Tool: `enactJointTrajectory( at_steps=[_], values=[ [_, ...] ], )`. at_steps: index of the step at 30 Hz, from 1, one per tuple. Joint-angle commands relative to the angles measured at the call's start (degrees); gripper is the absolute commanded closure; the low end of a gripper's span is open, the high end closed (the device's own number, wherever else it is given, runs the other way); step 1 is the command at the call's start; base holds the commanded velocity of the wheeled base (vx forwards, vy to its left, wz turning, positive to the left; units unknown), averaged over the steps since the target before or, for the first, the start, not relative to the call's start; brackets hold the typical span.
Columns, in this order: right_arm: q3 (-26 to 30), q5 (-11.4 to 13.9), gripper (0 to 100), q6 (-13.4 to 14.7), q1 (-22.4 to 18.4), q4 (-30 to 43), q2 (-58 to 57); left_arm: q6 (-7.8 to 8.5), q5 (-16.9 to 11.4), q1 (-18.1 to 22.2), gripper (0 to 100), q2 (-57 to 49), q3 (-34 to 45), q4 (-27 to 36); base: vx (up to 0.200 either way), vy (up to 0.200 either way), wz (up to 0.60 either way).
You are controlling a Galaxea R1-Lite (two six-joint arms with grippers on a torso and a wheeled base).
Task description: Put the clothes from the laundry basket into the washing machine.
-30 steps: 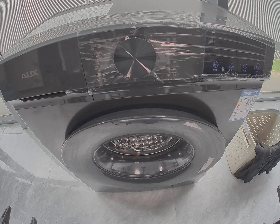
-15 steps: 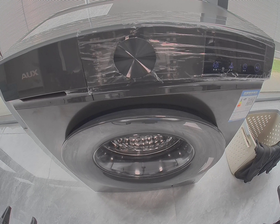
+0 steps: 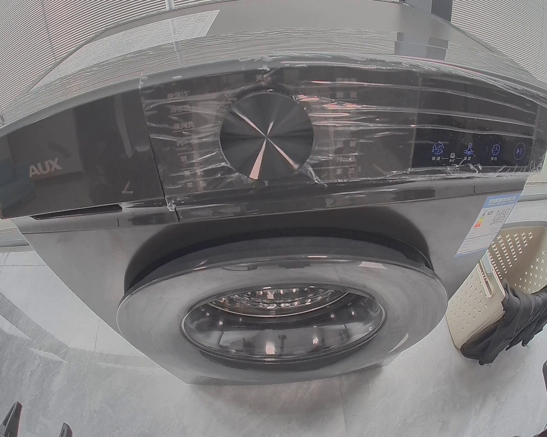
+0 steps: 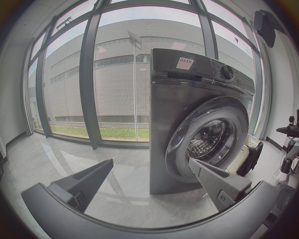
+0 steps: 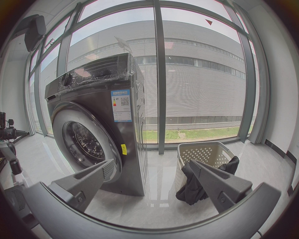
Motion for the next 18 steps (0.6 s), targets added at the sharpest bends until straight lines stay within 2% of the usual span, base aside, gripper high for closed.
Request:
enactJointTrajectory(
  at_steps=[1, 2, 4, 5, 7, 9, 10, 11, 16, 18],
  values=[
    [-7.3, -0.1, 0, 0.8, 0.5, -3.5, -0.2, -0.04, 0.0, 0.0, 0, -0.9, 1.0, 0.0, 0.000, 0.000, 0.00],
    [-13.9, 0.0, 0, 1.2, 0.7, -3.8, 1.8, -0.04, 0.0, 0.0, 0, -0.9, 1.0, 0.0, 0.000, 0.000, 0.00],
    [-20.2, 1.9, 0, 0.9, 1.4, -2.4, 6.2, 0.04, -0.1, 0.0, 0, -0.9, 1.0, 0.0, 0.000, 0.000, 0.00],
    [-21.6, 5.1, 0, 0.9, 2.8, -1.1, 8.3, 0.22, 0.0, 0.0, 0, -0.9, 1.0, 0.0, 0.000, 0.000, 0.00],
    [-21.2, 12.6, 0, 0.9, 4.2, 1.4, 10.6, 0.22, 0.0, 0.0, 0, -0.9, 1.0, 0.0, 0.000, 0.000, 0.00],
    [-19.4, 19.0, 0, 1.1, 4.3, 3.5, 13.7, 0.13, -0.1, 0.0, 0, -0.9, 1.0, 0.0, 0.000, 0.000, 0.00],
    [-19.4, 19.0, 0, 1.1, 4.3, 3.5, 13.7, 0.13, -0.1, 0.0, 0, -0.9, 1.0, 0.0, 0.000, 0.000, 0.00],
    [-17.6, 23.3, 0, 1.8, 4.7, 3.6, 17.8, 0.13, -0.1, 0.0, 0, -0.9, 1.0, 0.0, 0.000, 0.000, 0.00],
    [-15.5, 29.6, 0, 1.5, 5.5, 1.3, 27.8, 0.04, -0.1, 0.0, 0, -0.9, 1.0, 0.0, 0.000, 0.000, 0.00],
    [-15.5, 31.0, 0, 1.3, 6.3, -0.3, 31.8, 0.04, -0.1, 0.0, 0, -0.9, 1.0, 0.0, 0.000, 0.000, 0.00]
  ],
)
